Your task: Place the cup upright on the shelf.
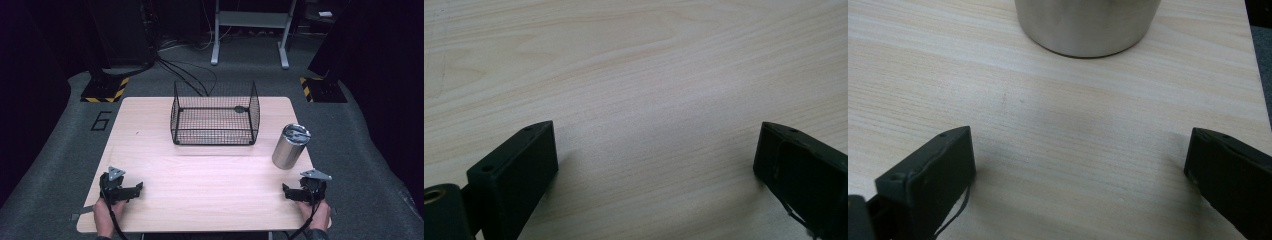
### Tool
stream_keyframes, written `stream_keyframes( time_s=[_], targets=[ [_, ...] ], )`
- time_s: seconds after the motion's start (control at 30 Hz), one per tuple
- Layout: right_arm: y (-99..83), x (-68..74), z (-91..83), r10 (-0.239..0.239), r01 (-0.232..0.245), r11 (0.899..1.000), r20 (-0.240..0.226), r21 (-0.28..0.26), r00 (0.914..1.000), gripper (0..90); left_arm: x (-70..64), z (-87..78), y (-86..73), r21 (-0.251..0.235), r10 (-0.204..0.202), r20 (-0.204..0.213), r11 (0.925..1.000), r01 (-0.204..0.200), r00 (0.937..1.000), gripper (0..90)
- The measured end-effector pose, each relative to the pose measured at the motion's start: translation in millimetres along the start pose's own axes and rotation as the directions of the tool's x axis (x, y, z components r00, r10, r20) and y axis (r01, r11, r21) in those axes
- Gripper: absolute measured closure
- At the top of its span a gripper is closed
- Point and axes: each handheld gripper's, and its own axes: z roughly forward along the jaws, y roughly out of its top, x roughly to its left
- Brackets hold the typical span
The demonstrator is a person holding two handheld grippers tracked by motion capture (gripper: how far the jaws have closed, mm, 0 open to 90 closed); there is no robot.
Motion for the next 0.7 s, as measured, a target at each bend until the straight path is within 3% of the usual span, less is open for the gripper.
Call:
stream_keyframes(
  time_s=[0.67, 0.7],
  targets=[
    [0.9, -0.4, -0.1, -0.002, 0.002, 1.000, 0.004, 0.010, 1.0000, 0.0, 0.1, 0.0, 0.0, 0.000, 0.001, 0.000, 1.0000, -0.001, 1.0000, 4.0],
    [2.0, 0.9, 0.2, 0.017, -0.017, 1.000, 0.005, 0.015, 0.9999, 0.0, 0.1, 0.0, 0.0, 0.000, 0.000, 0.000, 1.0000, 0.000, 1.0000, 4.0]
  ],
)
